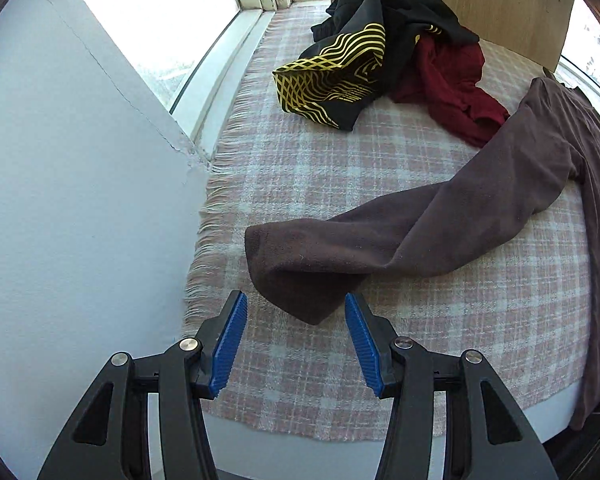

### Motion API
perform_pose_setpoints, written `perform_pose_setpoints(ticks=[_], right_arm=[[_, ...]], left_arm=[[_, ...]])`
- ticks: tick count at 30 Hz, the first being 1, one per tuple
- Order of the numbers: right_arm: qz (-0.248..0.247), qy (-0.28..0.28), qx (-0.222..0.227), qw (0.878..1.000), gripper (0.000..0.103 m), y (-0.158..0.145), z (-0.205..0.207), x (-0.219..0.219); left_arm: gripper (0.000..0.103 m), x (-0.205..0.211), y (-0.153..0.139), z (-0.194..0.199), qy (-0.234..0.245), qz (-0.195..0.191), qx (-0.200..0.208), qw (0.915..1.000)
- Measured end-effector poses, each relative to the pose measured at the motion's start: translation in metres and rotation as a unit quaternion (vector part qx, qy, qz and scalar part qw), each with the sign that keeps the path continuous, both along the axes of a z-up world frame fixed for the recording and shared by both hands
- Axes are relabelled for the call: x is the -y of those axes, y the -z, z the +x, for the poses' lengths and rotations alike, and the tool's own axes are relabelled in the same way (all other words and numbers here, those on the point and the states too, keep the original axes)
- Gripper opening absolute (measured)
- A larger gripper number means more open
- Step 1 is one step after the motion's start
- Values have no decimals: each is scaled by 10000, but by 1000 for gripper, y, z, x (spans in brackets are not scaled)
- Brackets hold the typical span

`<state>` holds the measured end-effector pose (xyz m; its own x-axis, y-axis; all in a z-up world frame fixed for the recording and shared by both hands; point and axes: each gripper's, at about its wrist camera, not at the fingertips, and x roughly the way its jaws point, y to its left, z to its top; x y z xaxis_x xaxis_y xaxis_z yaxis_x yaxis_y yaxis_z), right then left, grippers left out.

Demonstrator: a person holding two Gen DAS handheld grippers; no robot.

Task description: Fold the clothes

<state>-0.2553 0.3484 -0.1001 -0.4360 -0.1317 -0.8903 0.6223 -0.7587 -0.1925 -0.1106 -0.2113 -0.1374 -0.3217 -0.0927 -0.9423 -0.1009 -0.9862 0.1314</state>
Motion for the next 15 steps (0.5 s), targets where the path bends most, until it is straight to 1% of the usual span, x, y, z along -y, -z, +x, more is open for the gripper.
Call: perform_pose_setpoints(ticks=[2,4,6,8,9,10,11,12,13,14,15], right_arm=[[77,-344,63,9994,59,5,5,42],[221,-622,45,9978,59,8,15,76],[306,-821,71,9961,59,12,18,102],[261,-856,288,9956,59,21,15,117],[238,-873,397,9951,59,25,13,125],[167,-846,540,9948,59,29,10,129],[96,-819,683,9943,59,32,8,133],[21,-785,845,9933,59,39,4,135],[-55,-750,1007,9921,59,46,0,138],[-78,-752,1094,9911,59,52,-1,141],[-100,-753,1180,9901,59,58,-3,144]], left_arm=[[50,6,9,-8,7,331,101,9994],[51,11,16,-15,19,487,183,9986],[52,13,20,-20,48,622,232,9978],[52,12,23,-22,103,817,255,9963],[49,9,24,-21,175,832,286,9960],[45,4,25,-19,262,719,307,9966],[28,0,27,-16,351,619,336,9969],[14,-4,28,-11,438,596,396,9965],[13,-4,30,-5,474,686,469,9954],[16,-4,32,3,487,809,567,9939],[16,-4,34,12,511,903,663,9924]])
